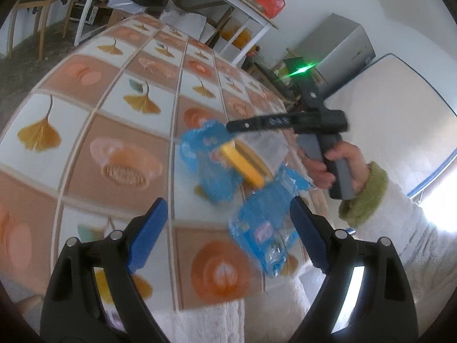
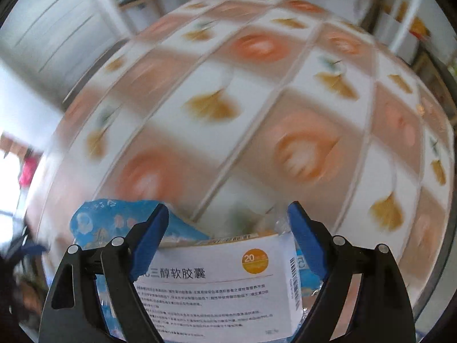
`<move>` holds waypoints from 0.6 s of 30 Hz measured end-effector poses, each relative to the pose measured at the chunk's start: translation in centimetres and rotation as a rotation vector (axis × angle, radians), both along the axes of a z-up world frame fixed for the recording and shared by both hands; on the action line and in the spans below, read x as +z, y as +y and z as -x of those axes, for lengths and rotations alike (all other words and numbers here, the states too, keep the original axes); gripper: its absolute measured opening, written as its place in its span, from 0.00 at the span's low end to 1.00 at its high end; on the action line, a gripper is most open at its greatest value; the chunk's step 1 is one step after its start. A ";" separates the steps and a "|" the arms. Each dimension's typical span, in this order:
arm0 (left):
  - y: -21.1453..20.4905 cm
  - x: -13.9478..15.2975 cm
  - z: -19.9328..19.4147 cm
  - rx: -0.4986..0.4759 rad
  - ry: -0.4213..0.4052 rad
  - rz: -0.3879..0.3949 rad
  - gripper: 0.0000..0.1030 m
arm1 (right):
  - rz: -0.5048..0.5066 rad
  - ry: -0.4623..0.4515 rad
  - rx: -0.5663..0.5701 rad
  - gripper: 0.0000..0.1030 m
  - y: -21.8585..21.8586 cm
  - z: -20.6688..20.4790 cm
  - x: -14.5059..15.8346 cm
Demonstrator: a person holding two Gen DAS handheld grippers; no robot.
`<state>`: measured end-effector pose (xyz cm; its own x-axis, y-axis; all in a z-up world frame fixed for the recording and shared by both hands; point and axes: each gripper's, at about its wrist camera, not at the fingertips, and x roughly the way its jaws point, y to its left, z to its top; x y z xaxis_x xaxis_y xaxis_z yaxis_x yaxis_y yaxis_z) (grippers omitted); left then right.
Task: Collect trash
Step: 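Grasp the white medicine box with the right tool while the left tool grasps the blue bags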
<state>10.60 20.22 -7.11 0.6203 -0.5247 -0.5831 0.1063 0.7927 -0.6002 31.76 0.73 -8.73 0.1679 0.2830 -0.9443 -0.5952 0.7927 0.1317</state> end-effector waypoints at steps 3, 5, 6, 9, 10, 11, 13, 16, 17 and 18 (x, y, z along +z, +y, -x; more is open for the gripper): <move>-1.4 -0.2 0.8 -0.036 0.003 -0.047 0.81 | -0.030 -0.107 0.020 0.81 -1.2 3.6 3.0; -2.3 0.0 1.1 -0.043 -0.021 -0.088 0.81 | -0.153 -0.154 -0.082 0.83 -4.3 5.3 6.4; -2.6 0.2 1.1 -0.047 -0.036 -0.097 0.81 | -0.237 -0.135 -0.151 0.88 -6.1 5.9 7.6; -3.6 1.0 0.6 -0.072 -0.082 -0.076 0.81 | -0.377 -0.029 -0.313 0.89 -9.4 7.4 8.1; -3.8 1.2 0.3 -0.079 -0.090 -0.065 0.81 | -0.412 0.042 -0.360 0.89 -10.4 7.9 7.5; -3.9 1.5 -0.2 -0.082 -0.096 -0.054 0.81 | -0.445 0.113 -0.402 0.89 -11.1 8.2 6.6; -4.1 1.9 -1.7 -0.091 -0.103 -0.010 0.81 | -0.476 0.248 -0.460 0.89 -10.9 8.7 3.9; -4.4 1.1 -4.8 -0.123 -0.027 0.089 0.81 | -0.507 0.415 -0.516 0.89 -10.3 8.4 0.5; -4.5 0.7 -5.7 -0.132 0.002 0.102 0.79 | -0.519 0.459 -0.538 0.89 -10.2 8.1 -0.5; -4.7 -0.1 -6.8 -0.144 0.035 0.115 0.77 | -0.535 0.492 -0.555 0.89 -10.2 8.0 -1.1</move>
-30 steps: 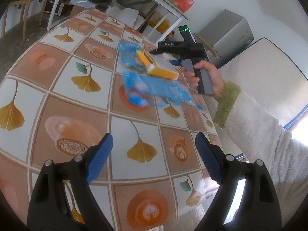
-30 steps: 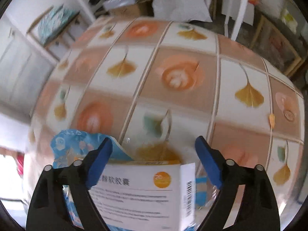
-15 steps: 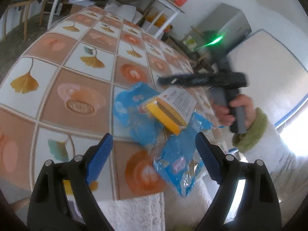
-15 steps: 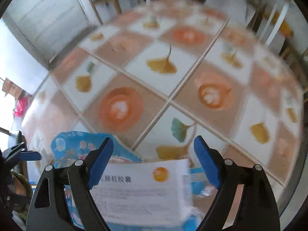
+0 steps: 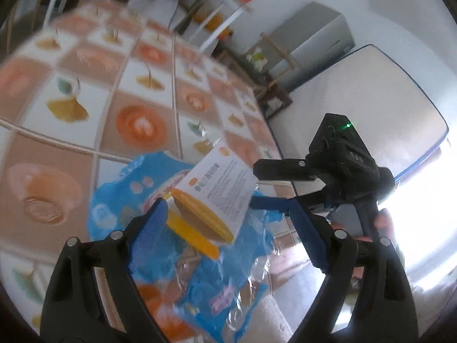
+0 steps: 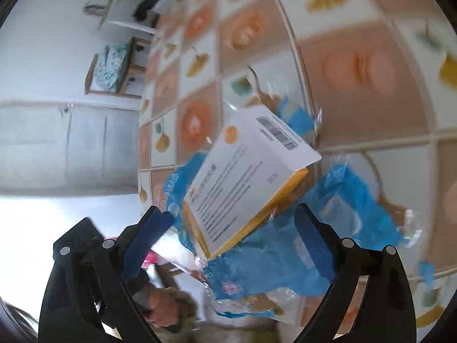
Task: Collect trash
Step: 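Grasp the white medicine box with the right tool while the left tool grasps the blue bags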
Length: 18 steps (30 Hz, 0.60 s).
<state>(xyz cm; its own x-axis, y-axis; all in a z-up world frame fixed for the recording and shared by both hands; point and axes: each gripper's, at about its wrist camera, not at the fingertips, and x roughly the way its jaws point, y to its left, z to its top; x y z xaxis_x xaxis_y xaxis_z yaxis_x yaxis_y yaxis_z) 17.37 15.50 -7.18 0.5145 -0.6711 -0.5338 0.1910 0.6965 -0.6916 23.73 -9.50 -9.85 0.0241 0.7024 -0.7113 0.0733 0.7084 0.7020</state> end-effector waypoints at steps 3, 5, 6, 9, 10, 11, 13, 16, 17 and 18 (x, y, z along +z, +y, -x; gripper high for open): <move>-0.6 -1.3 -1.2 -0.026 0.046 -0.002 0.75 | -0.040 0.036 -0.023 0.89 0.0 -0.8 -0.9; -0.9 -2.1 -1.3 -0.043 0.066 0.020 0.75 | -0.034 0.032 -0.017 0.89 0.1 -1.4 -0.9; -1.0 -2.4 -1.3 -0.053 0.072 0.034 0.74 | -0.028 0.029 -0.014 0.89 0.1 -1.7 -0.9; -1.9 -2.9 -0.6 -0.102 0.071 0.085 0.73 | 0.019 0.009 0.022 0.89 0.5 -2.3 -0.4; -2.2 -2.9 -0.4 -0.115 0.070 0.097 0.73 | 0.040 0.001 0.037 0.89 0.7 -2.4 -0.3; -2.6 -2.9 -0.2 -0.132 0.069 0.115 0.73 | 0.064 -0.008 0.057 0.89 0.9 -2.4 -0.1; -3.4 -3.0 0.2 -0.165 0.067 0.146 0.73 | 0.136 -0.035 0.123 0.89 2.0 -2.4 0.4; -4.7 -3.0 0.6 -0.195 0.059 0.143 0.73 | 0.258 -0.075 0.243 0.89 4.0 -2.5 0.9; -5.1 -3.0 0.8 -0.206 0.057 0.137 0.73 | 0.299 -0.085 0.279 0.89 4.7 -2.6 1.0; -5.3 -3.0 0.9 -0.211 0.055 0.131 0.73 | 0.343 -0.095 0.311 0.89 5.3 -2.7 1.0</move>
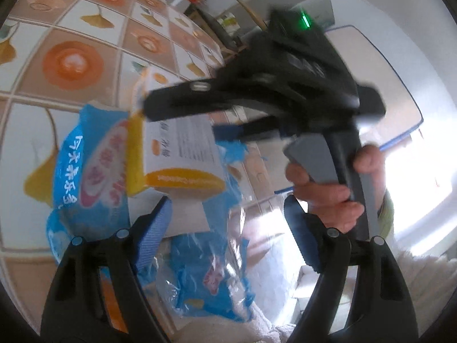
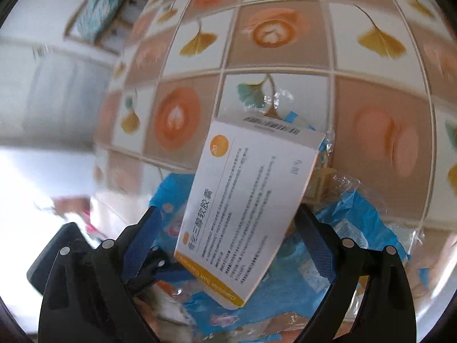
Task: Collect trash
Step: 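Grasp the white medicine box with the right tool while the left tool grasps the blue bags, then lift the medicine box with the right tool while the left tool regrips the blue bags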
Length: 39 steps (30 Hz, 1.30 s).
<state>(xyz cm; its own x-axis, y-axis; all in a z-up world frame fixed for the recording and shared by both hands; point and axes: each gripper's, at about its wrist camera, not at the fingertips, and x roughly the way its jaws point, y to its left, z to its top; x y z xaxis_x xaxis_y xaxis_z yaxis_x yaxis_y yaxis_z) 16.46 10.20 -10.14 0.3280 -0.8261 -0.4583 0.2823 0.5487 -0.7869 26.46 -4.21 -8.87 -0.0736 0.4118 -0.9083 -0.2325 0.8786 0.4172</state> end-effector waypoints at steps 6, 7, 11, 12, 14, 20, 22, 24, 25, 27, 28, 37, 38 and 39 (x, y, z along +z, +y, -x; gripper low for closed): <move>0.3 0.5 2.5 -0.020 -0.016 0.004 0.73 | 0.169 -0.073 0.094 0.89 2.4 -0.2 -0.2; 0.7 0.7 3.0 -0.016 -0.022 0.006 0.73 | 0.185 -0.087 0.105 0.89 2.6 -0.1 -0.2; 2.9 1.1 5.2 0.031 -0.041 0.000 0.73 | 0.218 -0.138 0.123 0.78 2.8 0.1 0.1; 3.5 1.0 5.9 0.047 -0.044 -0.004 0.73 | 0.207 -0.135 0.117 0.78 2.5 0.1 0.2; 4.4 1.1 6.6 0.072 -0.048 -0.010 0.73 | 0.160 -0.113 0.090 0.77 1.7 0.3 0.5; 5.5 1.3 7.2 0.125 -0.071 -0.066 0.73 | 0.041 -0.118 0.023 0.76 -1.6 0.9 2.5; 5.7 1.6 7.5 0.134 -0.085 -0.092 0.73 | -0.009 -0.139 -0.006 0.76 -2.9 1.0 3.8; 5.6 1.8 7.7 0.141 -0.105 -0.131 0.73 | -0.085 -0.163 -0.037 0.76 -4.3 1.4 5.5; 5.4 2.1 7.7 0.144 -0.113 -0.147 0.75 | -0.113 -0.174 -0.048 0.76 -4.8 2.0 6.2; 4.7 2.5 7.7 0.148 -0.136 -0.191 0.77 | -0.163 -0.206 -0.074 0.76 -5.3 2.2 7.0; 4.2 2.8 7.7 0.150 -0.152 -0.224 0.81 | -0.193 -0.226 -0.093 0.76 -6.4 2.6 7.8; -2.3 4.2 5.0 0.084 -0.261 -0.532 0.88 | -0.323 -0.311 -0.278 0.76 -14.7 5.9 10.3; -3.1 3.8 4.4 0.064 -0.260 -0.561 0.88 | -0.330 -0.311 -0.292 0.76 -15.4 6.2 10.2; -3.8 3.3 3.7 0.056 -0.245 -0.595 0.88 | -0.335 -0.311 -0.303 0.76 -16.1 6.4 10.1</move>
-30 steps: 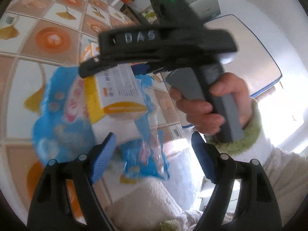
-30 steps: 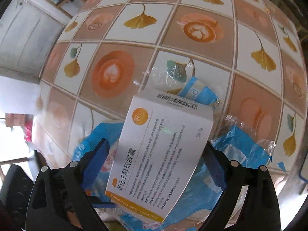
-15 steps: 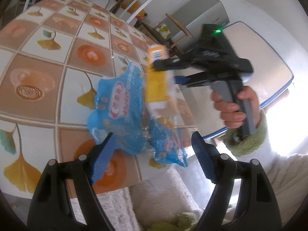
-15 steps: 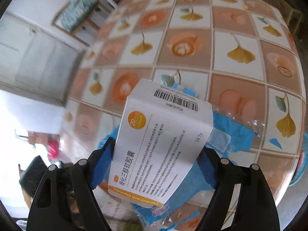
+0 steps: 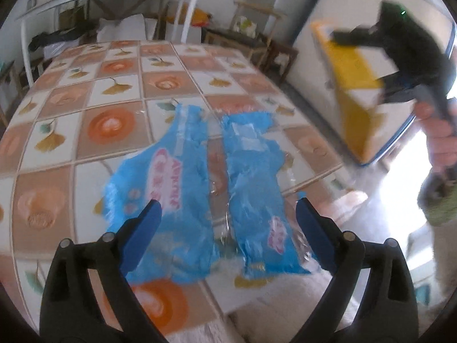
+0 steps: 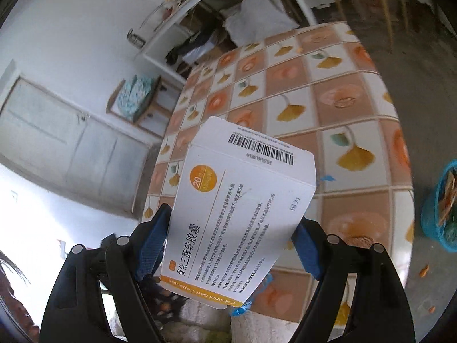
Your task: Collect trash
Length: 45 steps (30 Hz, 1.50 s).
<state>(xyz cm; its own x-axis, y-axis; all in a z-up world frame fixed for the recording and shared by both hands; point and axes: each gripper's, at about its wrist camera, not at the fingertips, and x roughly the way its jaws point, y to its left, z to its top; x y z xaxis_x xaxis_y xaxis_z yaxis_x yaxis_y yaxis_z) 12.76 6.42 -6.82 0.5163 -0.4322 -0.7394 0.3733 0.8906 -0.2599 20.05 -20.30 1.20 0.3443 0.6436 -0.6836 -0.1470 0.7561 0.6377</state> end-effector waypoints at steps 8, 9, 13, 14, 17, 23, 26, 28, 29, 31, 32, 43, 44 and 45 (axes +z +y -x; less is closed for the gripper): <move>-1.4 -1.7 -1.0 0.040 0.057 -0.125 0.88 | -0.051 0.000 -0.056 0.76 -3.7 1.1 -1.2; -1.7 -1.8 -0.9 0.039 0.053 -0.159 0.88 | -0.057 0.001 -0.058 0.76 -4.0 1.0 -1.4; -2.7 -2.2 -0.6 0.043 0.030 -0.262 0.84 | -0.077 -0.002 -0.064 0.76 -4.7 0.9 -2.2; -2.8 -2.2 -0.5 0.049 0.024 -0.278 0.80 | -0.077 -0.006 -0.065 0.76 -4.8 1.0 -2.2; -2.5 -1.8 -0.5 0.068 0.016 -0.281 0.60 | -0.089 -0.010 -0.071 0.76 -5.3 1.3 -2.4; -2.7 -1.6 -0.2 0.050 -0.011 -0.286 0.26 | -0.112 -0.012 -0.089 0.76 -6.3 2.3 -2.4; -2.8 -1.4 0.0 0.041 -0.019 -0.280 0.07 | -0.114 -0.017 -0.094 0.76 -6.6 2.7 -2.2; -2.1 -1.1 0.3 0.067 -0.020 -0.259 0.03 | -0.118 -0.019 -0.097 0.76 -6.7 2.9 -2.1; -1.8 -0.8 0.5 0.078 -0.028 -0.252 0.03 | -0.118 -0.022 -0.097 0.76 -6.8 3.0 -2.0; -0.7 0.4 1.4 0.111 -0.065 -0.255 0.02 | -0.121 -0.026 -0.098 0.76 -6.8 3.1 -1.9; -0.2 0.9 1.8 0.125 -0.083 -0.263 0.02 | -0.123 -0.027 -0.098 0.76 -6.8 3.2 -1.8; 0.7 3.8 7.5 0.055 -0.248 -0.463 0.02 | -0.112 -0.057 0.020 0.76 -1.7 1.9 -1.6; 0.8 4.2 7.8 0.029 -0.233 -0.415 0.02 | -0.084 -0.055 0.052 0.76 -0.3 1.5 -1.8; 1.0 4.6 8.0 0.008 -0.214 -0.356 0.02 | -0.070 -0.049 0.072 0.76 0.6 1.3 -2.1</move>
<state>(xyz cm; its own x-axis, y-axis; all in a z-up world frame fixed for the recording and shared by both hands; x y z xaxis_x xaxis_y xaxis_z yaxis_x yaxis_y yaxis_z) 4.76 7.47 -2.25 0.6769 -0.1644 -0.7174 0.3780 0.9141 0.1472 18.75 -19.69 -0.90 0.3272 0.7133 -0.6197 -0.2317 0.6964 0.6792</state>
